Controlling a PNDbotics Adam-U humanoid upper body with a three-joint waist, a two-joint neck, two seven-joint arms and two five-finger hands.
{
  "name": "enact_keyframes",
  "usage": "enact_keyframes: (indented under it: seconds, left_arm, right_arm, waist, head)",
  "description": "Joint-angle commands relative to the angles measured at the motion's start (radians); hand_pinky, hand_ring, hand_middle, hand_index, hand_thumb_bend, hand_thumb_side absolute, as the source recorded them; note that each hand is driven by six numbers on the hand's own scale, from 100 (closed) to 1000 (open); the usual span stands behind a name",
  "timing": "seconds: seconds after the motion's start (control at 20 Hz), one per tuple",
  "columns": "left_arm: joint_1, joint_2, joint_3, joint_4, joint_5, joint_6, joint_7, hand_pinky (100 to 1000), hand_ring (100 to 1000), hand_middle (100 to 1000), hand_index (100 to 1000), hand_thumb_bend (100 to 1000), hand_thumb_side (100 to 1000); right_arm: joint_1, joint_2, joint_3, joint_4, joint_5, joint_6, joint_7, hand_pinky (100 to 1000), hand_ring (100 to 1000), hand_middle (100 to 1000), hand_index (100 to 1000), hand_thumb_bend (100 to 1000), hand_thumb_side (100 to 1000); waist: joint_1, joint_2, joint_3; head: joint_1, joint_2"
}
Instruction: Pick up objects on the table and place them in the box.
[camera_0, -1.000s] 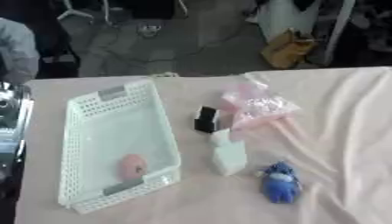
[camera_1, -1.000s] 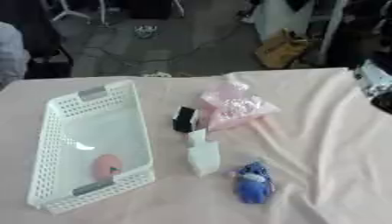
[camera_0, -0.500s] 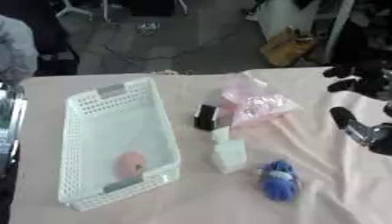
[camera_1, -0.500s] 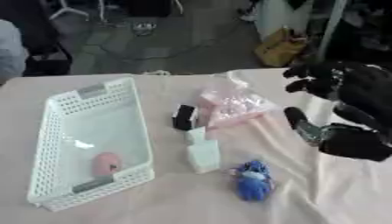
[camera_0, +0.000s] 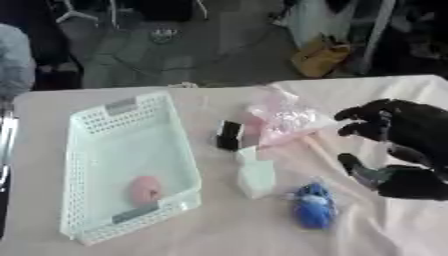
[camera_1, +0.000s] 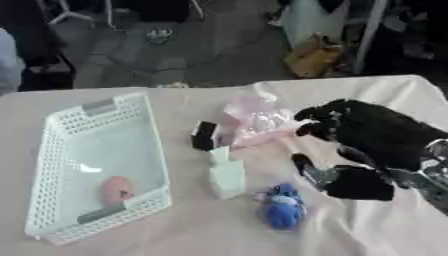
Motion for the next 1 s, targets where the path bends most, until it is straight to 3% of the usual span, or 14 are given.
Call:
enact_keyframes:
  seconds: [0.05,0.3,0.35,0.65,1.0]
  left_arm:
    - [-0.015,0.012,0.000,-0.013,0.005,0.001,-0.007,851,994,918,975,100,972]
    - [-0.019,0.015,-0.007,-0.013,0.008,-0.001,-0.014,851,994,917,975,100,971]
    - [-0.020,0.015,-0.007,-0.013,0.008,-0.001,-0.014,851,994,917,975,100,961]
    - [-0.024,0.011,-0.010,-0.013,0.011,-0.005,-0.017,851,994,916,974,100,969]
    - [-0.031,0.007,-0.011,-0.013,0.014,-0.007,-0.016,850,994,915,974,100,968]
  right_arm:
    - [-0.028,0.008,0.029,0.040,-0.005,0.004,0.016,942,908,899,895,255,1000]
    - [-0.050,0.036,0.099,0.132,-0.005,-0.064,0.073,961,928,916,927,296,1000]
    - [-0.056,0.043,0.105,0.145,-0.007,-0.074,0.078,963,930,921,935,343,1000]
    - [-0.089,0.093,0.127,0.214,-0.037,-0.124,0.125,962,932,931,950,413,930]
    - [-0.106,0.153,0.111,0.347,0.016,-0.267,0.022,954,928,922,934,459,944]
  waist:
    - [-0.016,-0.034,0.001]
    - [-0.023,-0.035,0.006]
    - [-0.024,-0.035,0.007]
    - [-0.029,-0.029,0.017]
    - [-0.028,-0.020,0.029]
  head:
    - [-0.009,-0.001]
    - [-0.026,-0.003]
    - [-0.029,-0.003]
    - [-0.041,-0.002]
    - [-0.057,-0.011]
